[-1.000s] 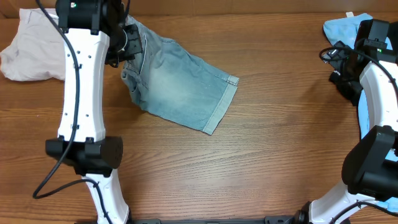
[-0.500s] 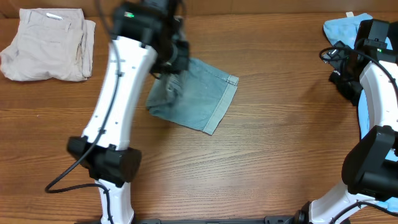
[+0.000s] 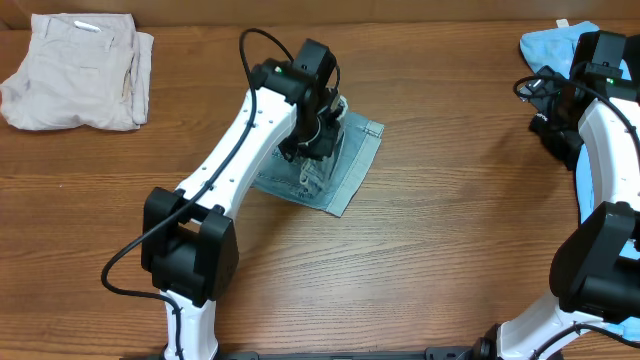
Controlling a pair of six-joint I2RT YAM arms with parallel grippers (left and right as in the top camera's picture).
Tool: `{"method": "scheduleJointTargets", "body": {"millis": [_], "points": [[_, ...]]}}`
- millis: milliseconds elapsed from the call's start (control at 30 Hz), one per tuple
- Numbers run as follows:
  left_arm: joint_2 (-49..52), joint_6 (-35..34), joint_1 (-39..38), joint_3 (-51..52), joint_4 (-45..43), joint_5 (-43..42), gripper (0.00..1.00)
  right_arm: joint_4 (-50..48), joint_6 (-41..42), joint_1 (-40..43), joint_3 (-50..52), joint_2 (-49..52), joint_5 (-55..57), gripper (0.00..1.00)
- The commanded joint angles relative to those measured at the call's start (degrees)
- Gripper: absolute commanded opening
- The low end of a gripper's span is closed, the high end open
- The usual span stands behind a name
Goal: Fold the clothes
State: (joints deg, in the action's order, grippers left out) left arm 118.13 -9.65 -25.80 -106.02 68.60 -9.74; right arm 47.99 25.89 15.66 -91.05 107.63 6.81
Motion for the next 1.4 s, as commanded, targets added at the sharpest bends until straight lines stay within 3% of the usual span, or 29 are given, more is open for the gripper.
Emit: {"method": "scheduleJointTargets", "body": {"millis": [0, 100, 233, 267, 333, 667, 933, 1000, 1067, 1233, 1367], "points": [[-1.2, 3.7, 0.2, 2.9, -2.2, -3.5, 0.24, -0.3, 0.3, -0.2, -1.2, -0.2, 0.2, 1.00], [-1.2, 3.7, 0.2, 3.8, -3.3, -3.8, 0.24, -0.3, 0.3, -0.2, -1.2, -0.2, 0.2, 1.00], [-1.2, 3.7, 0.2, 4.0, -4.6, -3.9, 0.33, -0.3, 0.3, -0.2, -1.2, -0.2, 0.2, 1.00], [-1.2, 3.7, 0.2, 4.0, -4.7, -3.9, 0.40, -0.3, 0.3, -0.2, -1.2, -0.2, 0.2, 1.00], [-1.2, 3.7, 0.2, 4.0, -4.7, -3.9, 0.61, -0.3, 0.3, -0.2, -1.2, -0.2, 0.2, 1.00], [-1.3, 3.7, 1.4, -4.8, 0.5, -7.0, 0.62, -0.3, 0.3, -0.2, -1.2, -0.2, 0.2, 1.00], [-1.2, 4.1, 2.6, -11.3, 4.1, -8.0, 0.68, -0.3, 0.3, -0.2, -1.2, -0.2, 0.2, 1.00], [-1.2, 4.1, 2.6, -10.3, 4.1, -7.7, 0.60, -0.3, 0.3, -0.2, -1.2, -0.2, 0.2, 1.00], [-1.2, 4.1, 2.6, -8.9, 3.5, -8.0, 0.39, -0.3, 0.3, -0.2, -1.2, -0.2, 0.2, 1.00], [-1.2, 5.6, 1.8, -0.2, -3.4, -15.4, 0.11, -0.3, 0.3, -0.2, -1.2, -0.2, 0.2, 1.00], [-1.2, 5.7, -0.5, 8.9, -10.8, -20.6, 0.09, -0.3, 0.3, -0.2, -1.2, -0.2, 0.2, 1.00]]}}
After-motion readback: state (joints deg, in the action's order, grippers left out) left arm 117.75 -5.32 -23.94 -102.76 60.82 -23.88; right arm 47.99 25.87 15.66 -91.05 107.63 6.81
